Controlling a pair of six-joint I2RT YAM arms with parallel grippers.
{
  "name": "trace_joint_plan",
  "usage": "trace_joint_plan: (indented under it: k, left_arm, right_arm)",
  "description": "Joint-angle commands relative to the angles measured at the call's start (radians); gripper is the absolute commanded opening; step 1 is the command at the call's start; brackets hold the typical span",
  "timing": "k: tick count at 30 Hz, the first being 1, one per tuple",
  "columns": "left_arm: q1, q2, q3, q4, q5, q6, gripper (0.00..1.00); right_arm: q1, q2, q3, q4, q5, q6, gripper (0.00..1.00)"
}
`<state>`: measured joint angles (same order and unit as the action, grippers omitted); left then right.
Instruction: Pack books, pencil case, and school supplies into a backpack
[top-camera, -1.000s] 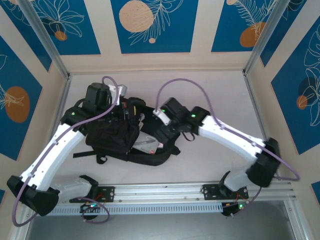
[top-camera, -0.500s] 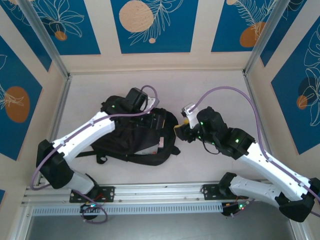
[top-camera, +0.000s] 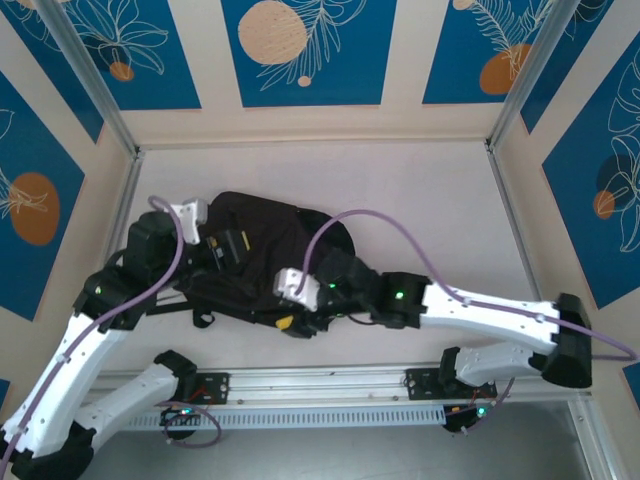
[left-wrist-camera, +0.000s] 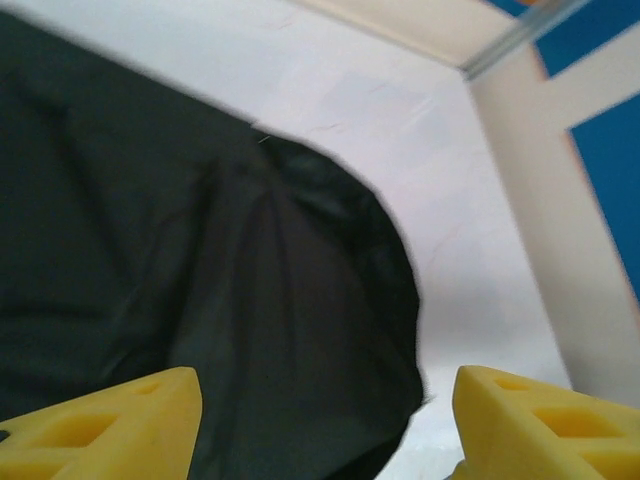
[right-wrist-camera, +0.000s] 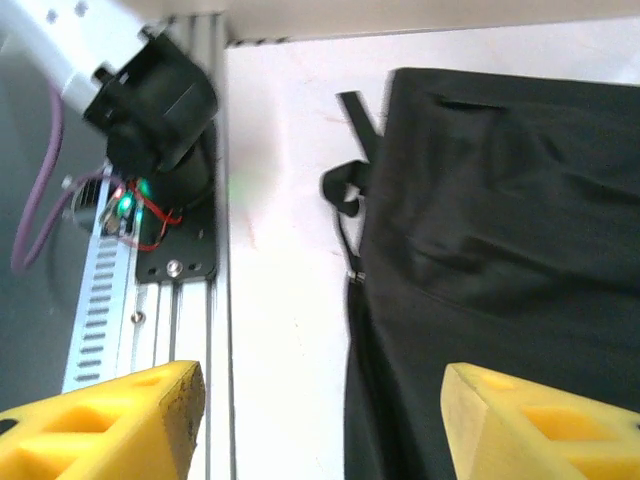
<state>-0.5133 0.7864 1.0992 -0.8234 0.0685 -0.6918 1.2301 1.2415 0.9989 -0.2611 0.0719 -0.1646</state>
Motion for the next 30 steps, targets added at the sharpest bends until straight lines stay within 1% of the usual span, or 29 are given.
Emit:
trace_joint_plan:
  k: [1, 3, 6, 9, 13, 17, 24, 30]
  left_arm:
    - [0.006, -0.073, -0.067, -0.149, -0.151, -0.120, 0.68]
    - [0.007, -0.138, -0.104, -0.168, -0.183, -0.153, 0.68]
    - [0.006, -0.222, -0.146, -0.174, -0.190, -0.174, 0.68]
    - [0.006, -0.256, -0.156, -0.197, -0.201, -0.171, 0.68]
    - [0.007, -0.265, -0.148, -0.212, -0.210, -0.153, 0.68]
    - [0.007, -0.265, -0.146, -0.202, -0.208, -0.142, 0.68]
    - [0.006, -0.257, -0.153, -0.176, -0.195, -0.133, 0.68]
    - [0.007, -0.266, -0.168, -0.162, -0.184, -0.131, 0.67]
  right_arm:
    - [0.047, 0.106, 0.000, 0.165, -0.090, -0.205, 0.64]
    - [0.057, 0.170, -0.006, 0.240, -0.094, -0.246, 0.63]
    - [0.047, 0.237, -0.039, 0.398, -0.097, -0.289, 0.63]
    - [0.032, 0.302, -0.040, 0.498, -0.076, -0.307, 0.60]
    - [0.012, 0.365, -0.013, 0.515, -0.063, -0.287, 0.56]
    - [-0.002, 0.394, -0.008, 0.525, -0.067, -0.262, 0.54]
    - [-0.005, 0.440, 0.015, 0.535, -0.050, -0.247, 0.52]
    - [0.000, 0.488, 0.055, 0.527, -0.007, -0.268, 0.46]
